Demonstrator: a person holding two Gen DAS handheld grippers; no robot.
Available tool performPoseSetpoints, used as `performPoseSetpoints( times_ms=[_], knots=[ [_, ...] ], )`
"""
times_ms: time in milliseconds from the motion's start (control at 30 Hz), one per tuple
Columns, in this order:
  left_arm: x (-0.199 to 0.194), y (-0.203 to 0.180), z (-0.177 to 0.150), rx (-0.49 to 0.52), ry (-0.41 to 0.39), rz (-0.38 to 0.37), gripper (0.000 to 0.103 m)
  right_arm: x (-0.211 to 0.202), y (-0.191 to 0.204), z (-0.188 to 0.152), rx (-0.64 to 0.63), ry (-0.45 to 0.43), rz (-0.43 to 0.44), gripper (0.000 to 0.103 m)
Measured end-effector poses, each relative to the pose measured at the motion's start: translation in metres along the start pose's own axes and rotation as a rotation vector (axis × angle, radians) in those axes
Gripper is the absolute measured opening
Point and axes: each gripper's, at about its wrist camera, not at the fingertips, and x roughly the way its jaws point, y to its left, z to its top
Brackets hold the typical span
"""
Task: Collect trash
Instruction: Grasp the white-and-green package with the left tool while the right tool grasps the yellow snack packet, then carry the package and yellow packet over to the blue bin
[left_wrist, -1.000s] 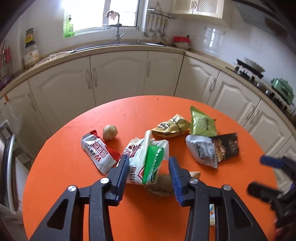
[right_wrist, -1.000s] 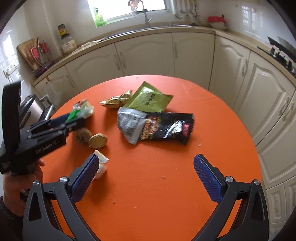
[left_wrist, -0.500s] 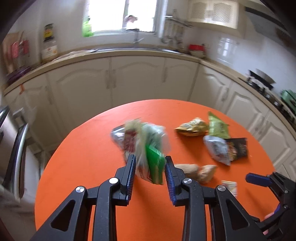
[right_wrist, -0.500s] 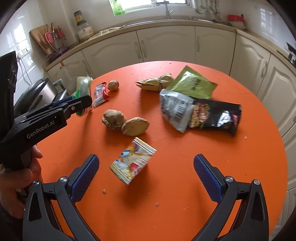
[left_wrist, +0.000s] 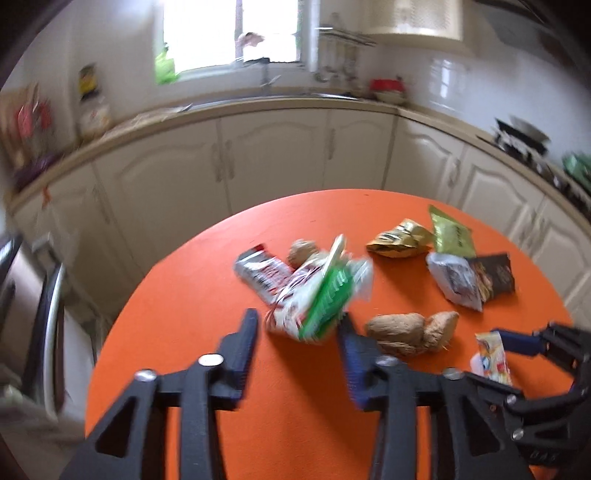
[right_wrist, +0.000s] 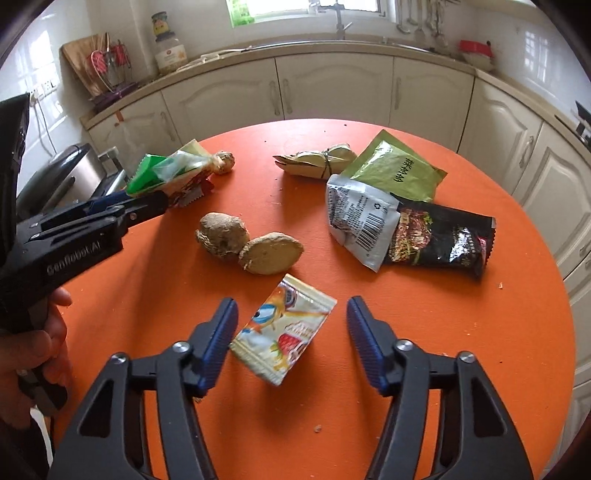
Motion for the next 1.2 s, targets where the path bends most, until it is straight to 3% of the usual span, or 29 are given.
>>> performPoseSetpoints(
  times_ms=[33, 67, 233, 300, 333, 367, 400, 833, 1200],
  knots=[
    [-0.002, -0.008, -0.007, 0.034, -0.013, 0.011, 0.064, 0.0, -0.001, 0.0, 0.0, 0.002, 0.003, 0.059],
    [-0.001, -0.012, -0.006, 0.069, -0.025, 0.024, 0.067, -0.001, -0.002, -0.001, 0.002, 0.002, 0.003, 0.059],
    [0.012, -0.054, -0.026, 0.28, -0.043, 0.055, 0.069, -0.002, -0.003, -0.002, 0.003, -0.002, 0.003, 0.057],
    [0.016, -0.061, -0.032, 0.319, -0.069, 0.05, 0.062, -0.003, -0.006, -0.002, 0.016, -0.004, 0.015, 0.038],
    [0.01, -0.063, -0.045, 0.315, -0.058, 0.021, 0.04, -0.004, -0.008, -0.003, 0.019, -0.003, 0.017, 0.035],
    [0.01, -0.065, -0.049, 0.306, -0.043, -0.002, 0.028, -0.005, -0.009, -0.003, 0.019, -0.002, 0.019, 0.032],
    [0.016, -0.065, -0.048, 0.299, -0.043, 0.002, 0.022, -0.005, -0.01, -0.003, 0.019, 0.0, 0.025, 0.03],
    [-0.049, -0.032, -0.069, 0.021, -0.088, -0.175, 0.006, -0.034, -0.027, -0.011, 0.07, -0.038, 0.072, 0.029],
    [-0.117, -0.038, -0.109, -0.056, -0.089, -0.21, 0.004, -0.075, -0.037, -0.032, 0.086, -0.069, 0.053, 0.029]
  ],
)
